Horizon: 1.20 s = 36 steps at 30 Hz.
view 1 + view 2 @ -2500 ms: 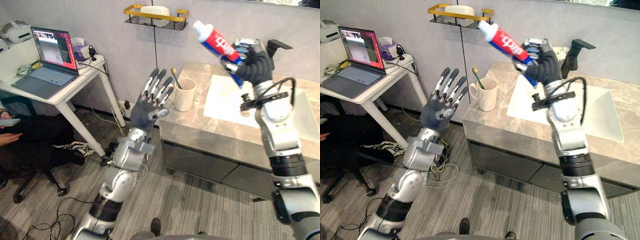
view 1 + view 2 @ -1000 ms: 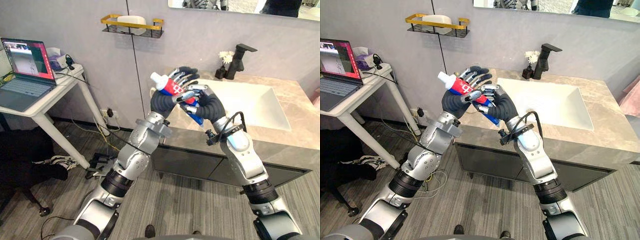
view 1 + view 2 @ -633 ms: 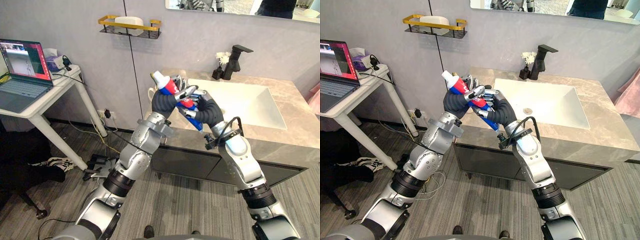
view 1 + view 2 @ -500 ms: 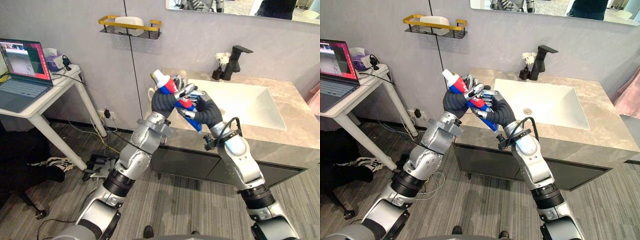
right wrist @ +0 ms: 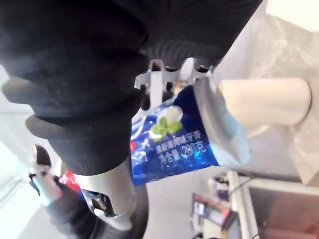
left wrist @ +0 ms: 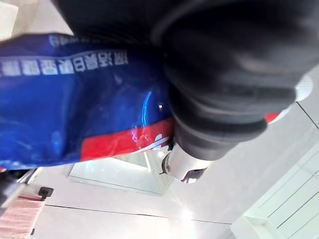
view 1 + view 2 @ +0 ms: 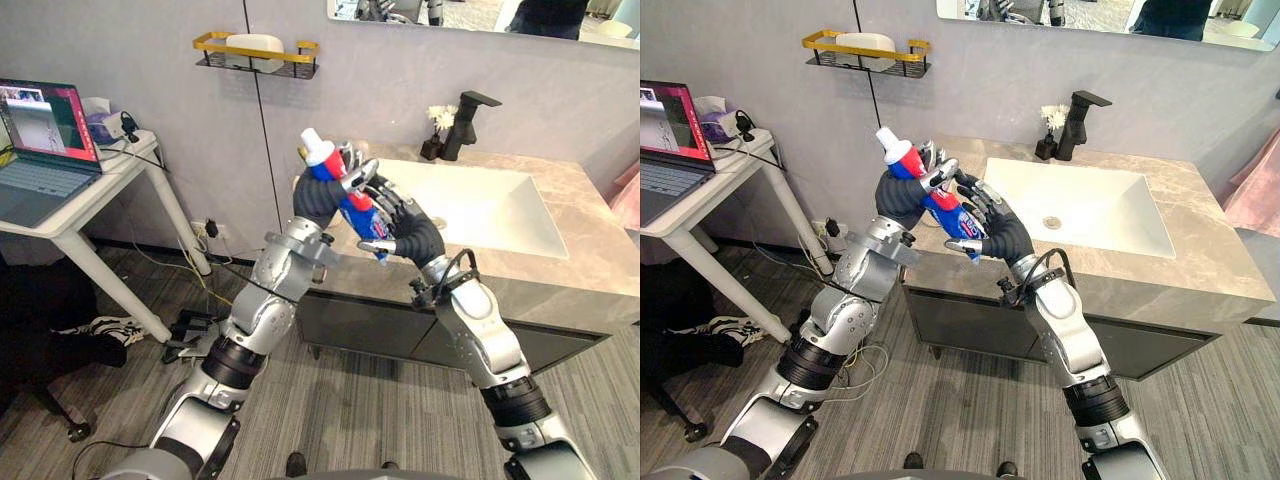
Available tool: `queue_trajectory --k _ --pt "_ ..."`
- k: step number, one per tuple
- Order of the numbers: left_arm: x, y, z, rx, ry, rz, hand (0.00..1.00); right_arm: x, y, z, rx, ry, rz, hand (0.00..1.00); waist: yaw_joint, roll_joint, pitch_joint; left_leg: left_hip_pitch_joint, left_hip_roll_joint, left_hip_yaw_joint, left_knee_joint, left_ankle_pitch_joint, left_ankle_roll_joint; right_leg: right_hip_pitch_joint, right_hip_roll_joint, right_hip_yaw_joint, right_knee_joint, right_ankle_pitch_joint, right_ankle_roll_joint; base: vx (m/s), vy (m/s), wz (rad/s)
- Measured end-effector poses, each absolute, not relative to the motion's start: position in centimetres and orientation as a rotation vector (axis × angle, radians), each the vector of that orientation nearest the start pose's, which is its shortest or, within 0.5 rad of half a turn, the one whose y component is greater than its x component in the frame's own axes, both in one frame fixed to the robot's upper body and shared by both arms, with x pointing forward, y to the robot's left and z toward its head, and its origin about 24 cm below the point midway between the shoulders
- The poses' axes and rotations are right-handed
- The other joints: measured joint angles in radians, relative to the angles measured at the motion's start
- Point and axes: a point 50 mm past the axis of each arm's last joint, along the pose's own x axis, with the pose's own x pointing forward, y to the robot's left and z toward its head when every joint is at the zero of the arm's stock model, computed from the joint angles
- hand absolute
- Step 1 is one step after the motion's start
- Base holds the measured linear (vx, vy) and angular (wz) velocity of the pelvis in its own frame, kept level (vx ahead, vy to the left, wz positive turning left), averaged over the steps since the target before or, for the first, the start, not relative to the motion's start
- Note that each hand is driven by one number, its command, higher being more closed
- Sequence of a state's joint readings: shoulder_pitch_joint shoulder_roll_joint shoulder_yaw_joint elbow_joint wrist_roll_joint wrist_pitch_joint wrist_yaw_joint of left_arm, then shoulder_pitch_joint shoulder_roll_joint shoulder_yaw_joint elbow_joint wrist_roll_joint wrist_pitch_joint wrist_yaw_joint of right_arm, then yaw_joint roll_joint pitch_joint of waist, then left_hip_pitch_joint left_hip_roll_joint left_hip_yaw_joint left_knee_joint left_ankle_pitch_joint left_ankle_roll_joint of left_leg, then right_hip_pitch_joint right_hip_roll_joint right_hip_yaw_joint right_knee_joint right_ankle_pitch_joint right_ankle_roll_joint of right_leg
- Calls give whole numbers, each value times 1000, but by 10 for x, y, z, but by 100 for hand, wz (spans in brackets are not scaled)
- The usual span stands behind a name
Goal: Organize washtable
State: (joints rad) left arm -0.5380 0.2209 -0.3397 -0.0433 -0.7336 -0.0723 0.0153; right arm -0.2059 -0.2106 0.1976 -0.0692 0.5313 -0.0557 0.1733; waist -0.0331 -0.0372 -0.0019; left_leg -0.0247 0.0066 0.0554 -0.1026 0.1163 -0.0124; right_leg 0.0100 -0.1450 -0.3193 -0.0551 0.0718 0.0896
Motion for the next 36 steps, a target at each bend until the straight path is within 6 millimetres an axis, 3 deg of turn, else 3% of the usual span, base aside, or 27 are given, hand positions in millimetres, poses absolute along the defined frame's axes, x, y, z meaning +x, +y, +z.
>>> queue_trajectory --k 6,11,17,21,27,32,36 --pt "309 77 193 -376 -420 -553 100 251 -121 66 413 -78 418 0 -2 0 0 -1 7 19 0 -5 -5 -10 7 20 -2 0 -9 -7 -2 -10" --pt "340 83 234 -252 -503 -491 100 217 -115 28 490 90 431 0 -14 1 -1 -5 13 38 0 -6 -7 -23 13 37 -5 6 -18 -20 -2 -12" --pt "358 93 262 -145 -571 -390 100 187 -102 6 573 198 487 0 -37 -2 -26 -31 21 63 0 -9 -11 -59 14 78 -21 25 -23 15 9 -16" --pt "364 106 287 -58 -627 -321 100 171 -103 -6 597 266 478 0 -41 -7 -26 -44 28 86 0 -10 -13 -85 22 103 -29 40 -23 28 -6 -21" --pt "360 110 329 37 -770 -260 100 167 -104 -10 588 284 477 0 -42 -15 -23 -51 29 89 0 -10 -12 -89 24 107 -38 43 -23 5 -1 -2" --pt "355 122 345 129 -859 -161 100 165 -99 -11 579 288 512 0 -42 -37 -16 -67 29 96 0 -11 -13 -107 25 117 -41 49 -26 6 10 -4" --pt "355 125 347 184 -877 -120 100 164 -97 -11 580 292 519 0 -42 -57 -5 -70 27 97 0 -10 -12 -111 23 119 -41 50 -26 3 4 -1"
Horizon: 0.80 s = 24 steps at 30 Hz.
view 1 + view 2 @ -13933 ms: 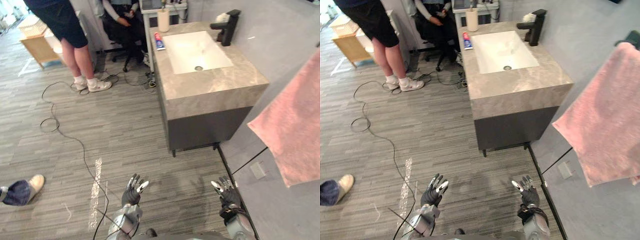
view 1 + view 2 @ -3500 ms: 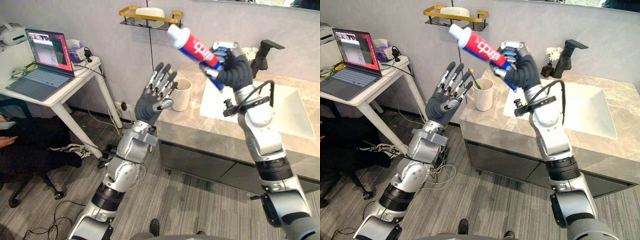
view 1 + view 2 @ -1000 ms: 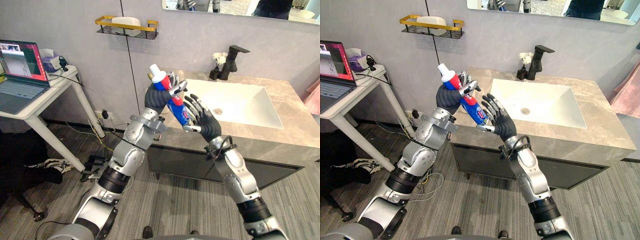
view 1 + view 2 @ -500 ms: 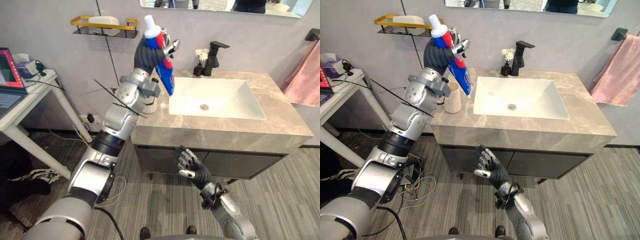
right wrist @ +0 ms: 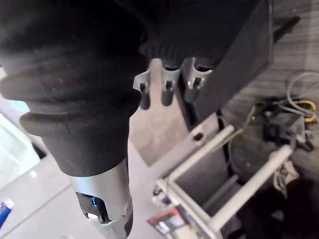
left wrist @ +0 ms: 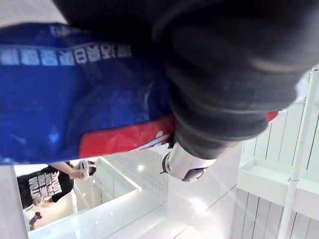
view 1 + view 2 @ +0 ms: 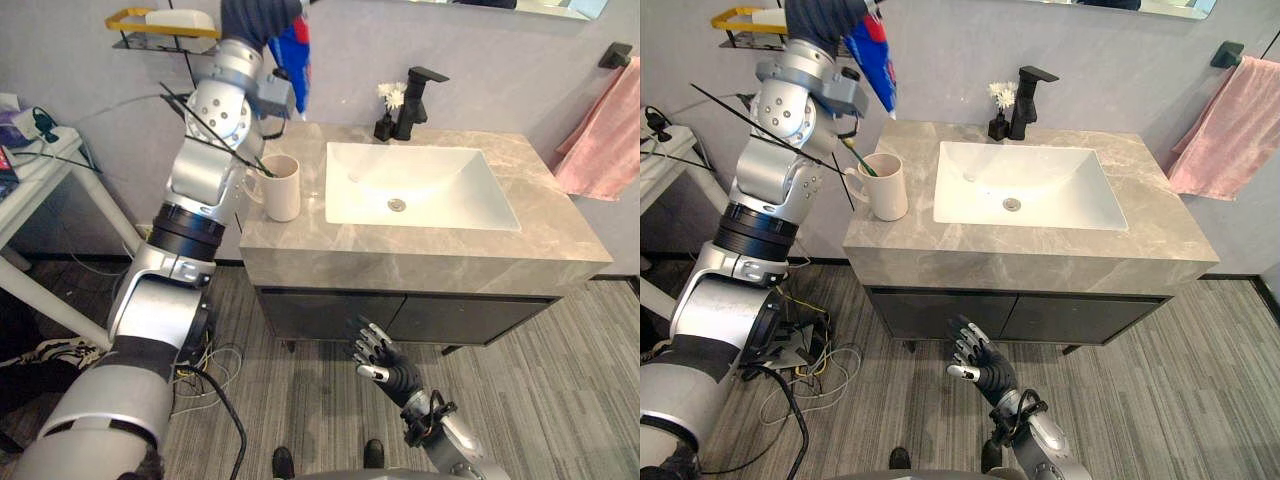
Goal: Organize washtable
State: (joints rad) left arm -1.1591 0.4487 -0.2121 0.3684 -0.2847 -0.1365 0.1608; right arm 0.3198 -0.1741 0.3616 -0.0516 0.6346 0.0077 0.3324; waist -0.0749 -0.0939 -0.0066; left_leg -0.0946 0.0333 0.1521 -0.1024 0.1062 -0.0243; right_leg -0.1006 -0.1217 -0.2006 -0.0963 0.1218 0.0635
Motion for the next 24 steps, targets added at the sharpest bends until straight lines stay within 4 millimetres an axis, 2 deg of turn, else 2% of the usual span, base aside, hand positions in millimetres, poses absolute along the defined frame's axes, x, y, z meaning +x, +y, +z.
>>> queue_trajectory --k 5,10,14,24 --pt "356 129 348 222 -887 -71 100 164 -97 -11 581 293 519 0 0 -14 9 -11 0 -4 0 1 1 -9 0 -4 0 0 1 6 3 1" --pt "363 132 340 222 -841 -57 100 165 -97 -10 579 288 522 0 -1 -22 22 -12 0 -8 0 1 1 -8 0 -9 0 3 1 5 3 1" --pt "367 130 336 213 -819 -57 100 166 -96 -10 573 286 526 0 -3 -39 45 -14 0 -10 0 1 1 -8 0 -10 0 3 0 0 0 0" --pt "372 128 329 174 -779 -62 100 168 -96 -8 552 274 533 0 -15 -45 75 -31 -1 -6 0 1 1 -28 0 -8 0 4 0 3 1 0"
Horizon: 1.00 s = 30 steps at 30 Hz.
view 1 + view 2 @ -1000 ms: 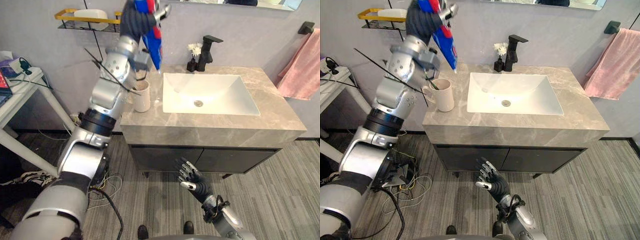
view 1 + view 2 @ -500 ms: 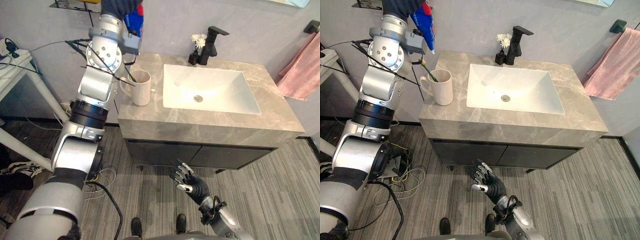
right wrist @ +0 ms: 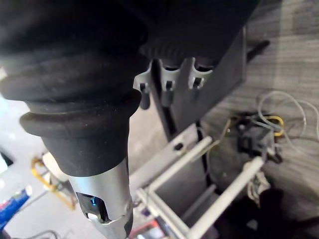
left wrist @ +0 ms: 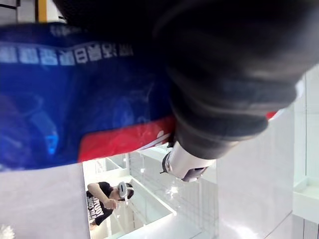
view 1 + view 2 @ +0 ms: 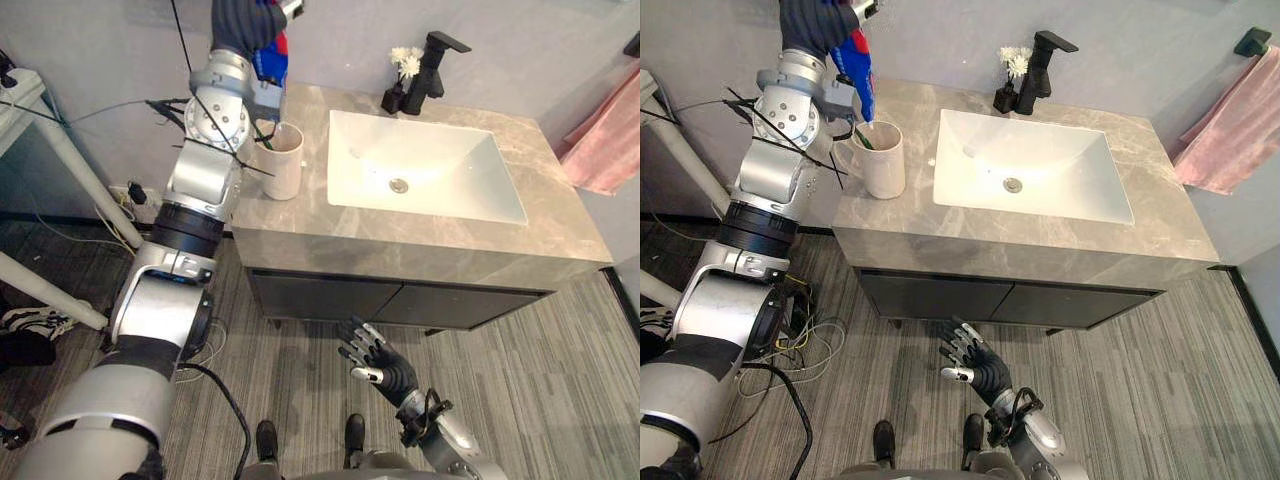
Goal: Organize washtable
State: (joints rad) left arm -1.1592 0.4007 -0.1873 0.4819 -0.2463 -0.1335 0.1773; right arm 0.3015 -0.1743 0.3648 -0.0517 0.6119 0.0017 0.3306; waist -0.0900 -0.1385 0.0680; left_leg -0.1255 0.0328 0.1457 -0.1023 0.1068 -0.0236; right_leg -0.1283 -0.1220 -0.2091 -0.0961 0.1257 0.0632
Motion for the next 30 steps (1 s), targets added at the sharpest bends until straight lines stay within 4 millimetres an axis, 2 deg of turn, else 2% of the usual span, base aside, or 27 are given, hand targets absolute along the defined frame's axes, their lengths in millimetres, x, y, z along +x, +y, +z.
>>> queue_trajectory --k 2,17,25,30 --pt "373 128 328 169 -776 -61 100 168 -96 -8 546 272 530 0 -7 -2 5 -1 0 2 0 0 0 -2 0 2 0 0 0 40 16 -3" --pt "373 124 328 118 -770 -74 100 168 -97 -7 542 257 525 0 -7 -8 40 -9 1 10 0 -1 1 -16 0 12 0 3 -1 7 3 -1" --pt "369 128 346 58 -814 -52 100 169 -98 -7 542 256 524 0 -7 -19 67 -11 0 10 3 -1 1 -18 0 12 0 3 -1 12 4 1" --pt "368 127 349 51 -821 -55 100 169 -98 -7 543 255 524 0 -6 -19 67 -12 0 8 4 -1 1 -18 0 12 0 4 -1 8 3 0"
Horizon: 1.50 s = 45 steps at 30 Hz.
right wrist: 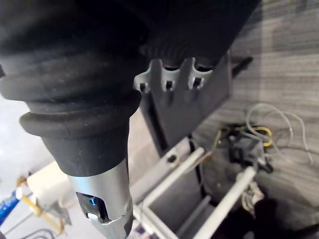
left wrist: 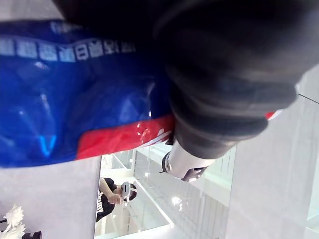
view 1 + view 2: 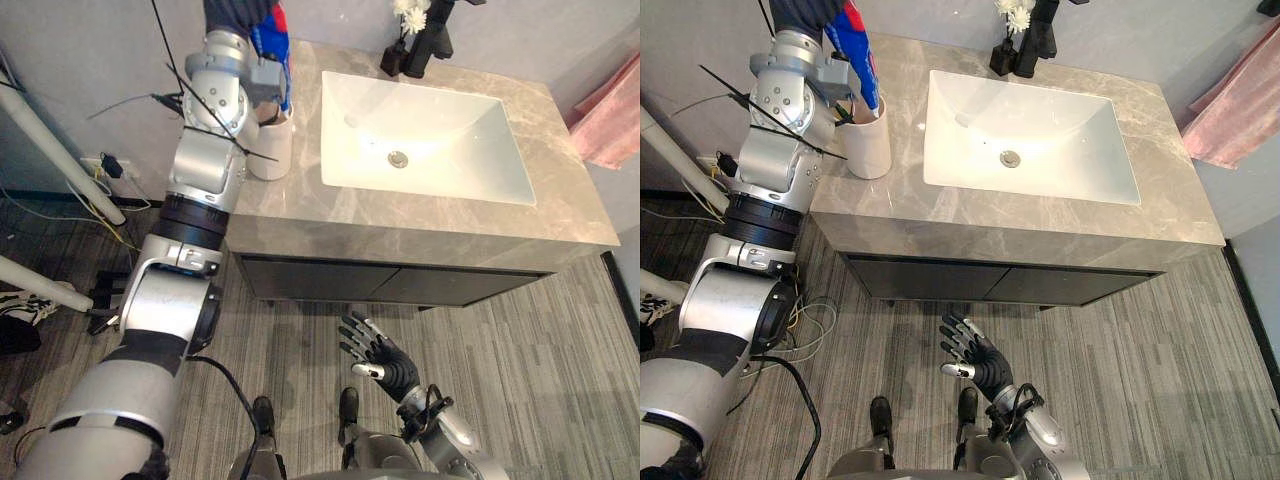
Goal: Organize washtable
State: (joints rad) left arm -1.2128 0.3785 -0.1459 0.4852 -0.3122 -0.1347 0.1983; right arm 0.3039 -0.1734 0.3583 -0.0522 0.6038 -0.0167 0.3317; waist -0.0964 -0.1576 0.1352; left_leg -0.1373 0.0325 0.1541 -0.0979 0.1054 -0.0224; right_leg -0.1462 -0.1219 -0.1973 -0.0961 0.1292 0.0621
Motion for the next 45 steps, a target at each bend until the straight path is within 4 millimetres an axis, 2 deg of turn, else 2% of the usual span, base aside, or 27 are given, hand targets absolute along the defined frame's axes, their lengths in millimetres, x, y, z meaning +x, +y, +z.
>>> queue_trajectory --k 9,23,37,45 --pt "365 129 359 51 -847 -52 100 169 -98 -7 543 255 525 0 0 2 2 -4 0 -3 -4 0 0 -2 0 -3 0 0 0 0 0 0" --pt "365 130 359 53 -850 -50 100 168 -99 -7 536 256 530 0 0 15 19 -6 0 -7 -1 0 0 -2 0 -7 0 0 0 0 0 0" --pt "365 130 359 51 -853 -50 100 167 -101 -7 535 253 533 0 1 13 42 -20 0 -7 2 0 0 -16 0 -7 0 1 -1 0 0 0" --pt "364 131 361 27 -864 -53 100 167 -101 -6 537 245 533 0 1 1 54 -21 0 -9 2 0 0 -16 0 -8 0 2 -1 0 0 0"
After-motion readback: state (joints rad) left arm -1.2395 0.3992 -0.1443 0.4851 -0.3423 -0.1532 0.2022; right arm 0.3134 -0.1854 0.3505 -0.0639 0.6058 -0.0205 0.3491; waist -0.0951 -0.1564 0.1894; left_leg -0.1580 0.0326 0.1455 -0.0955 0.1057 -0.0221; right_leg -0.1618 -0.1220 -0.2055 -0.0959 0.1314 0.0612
